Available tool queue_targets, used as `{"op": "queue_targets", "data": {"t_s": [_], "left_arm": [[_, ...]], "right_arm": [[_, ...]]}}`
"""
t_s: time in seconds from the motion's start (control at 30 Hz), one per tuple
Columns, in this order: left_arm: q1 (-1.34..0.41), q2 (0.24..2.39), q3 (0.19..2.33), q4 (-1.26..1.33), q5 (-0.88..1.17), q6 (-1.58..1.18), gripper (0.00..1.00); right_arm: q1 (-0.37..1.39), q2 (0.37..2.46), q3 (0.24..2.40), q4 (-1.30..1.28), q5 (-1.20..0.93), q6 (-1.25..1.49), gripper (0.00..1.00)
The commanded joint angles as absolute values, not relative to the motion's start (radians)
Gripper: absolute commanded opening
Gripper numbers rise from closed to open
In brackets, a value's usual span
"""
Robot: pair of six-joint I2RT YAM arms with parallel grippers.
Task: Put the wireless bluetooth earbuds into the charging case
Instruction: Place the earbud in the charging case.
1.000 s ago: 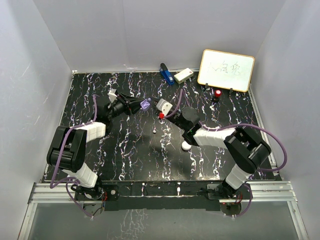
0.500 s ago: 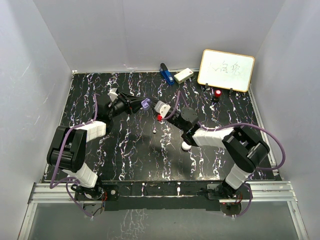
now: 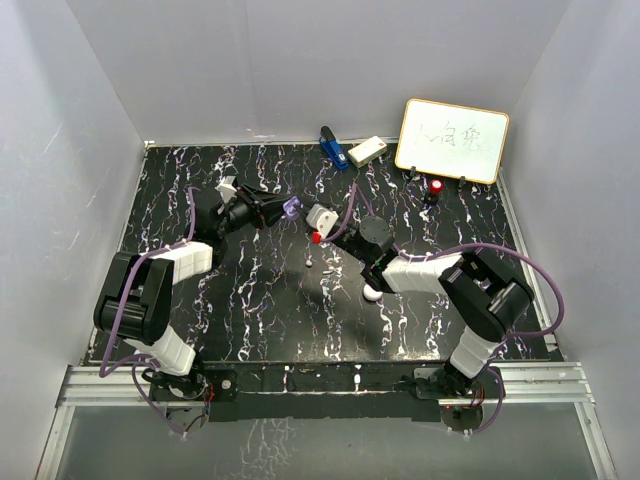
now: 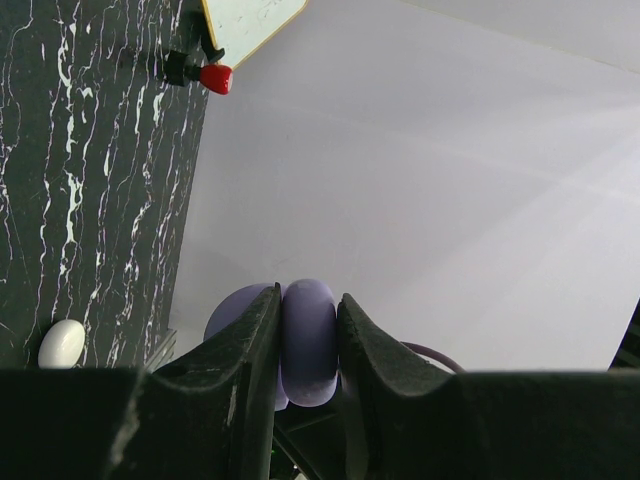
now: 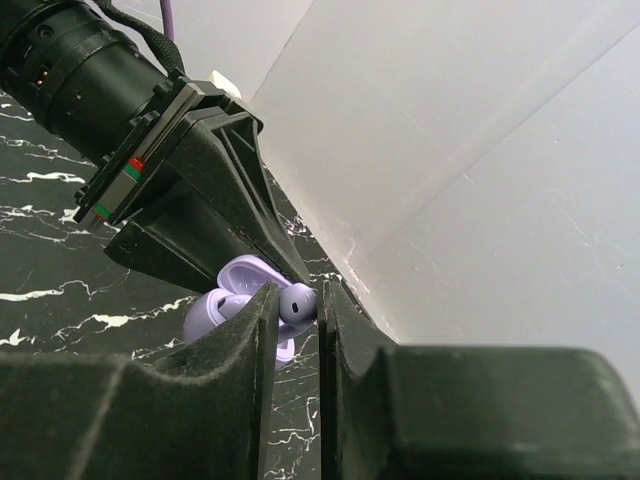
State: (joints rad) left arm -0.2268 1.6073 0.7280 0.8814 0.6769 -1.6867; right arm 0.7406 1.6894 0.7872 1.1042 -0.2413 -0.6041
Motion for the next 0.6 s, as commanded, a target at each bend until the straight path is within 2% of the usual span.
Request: {"op": "queue_targets", "data": {"t_s": [0.0,0.57], "left_arm": [[-0.233,1.572,0.762,0.867,0.701,-1.700,0.00],[-0.235,1.563,0.765,0.862,0.701,-1.703,0.00]], "right_arm": [[0.747,1.691,0.818,1.195,-0.229,-0.625,0.00],[0.747,1.718,0.823,1.221,-0.226,-0.646,0.00]]}}
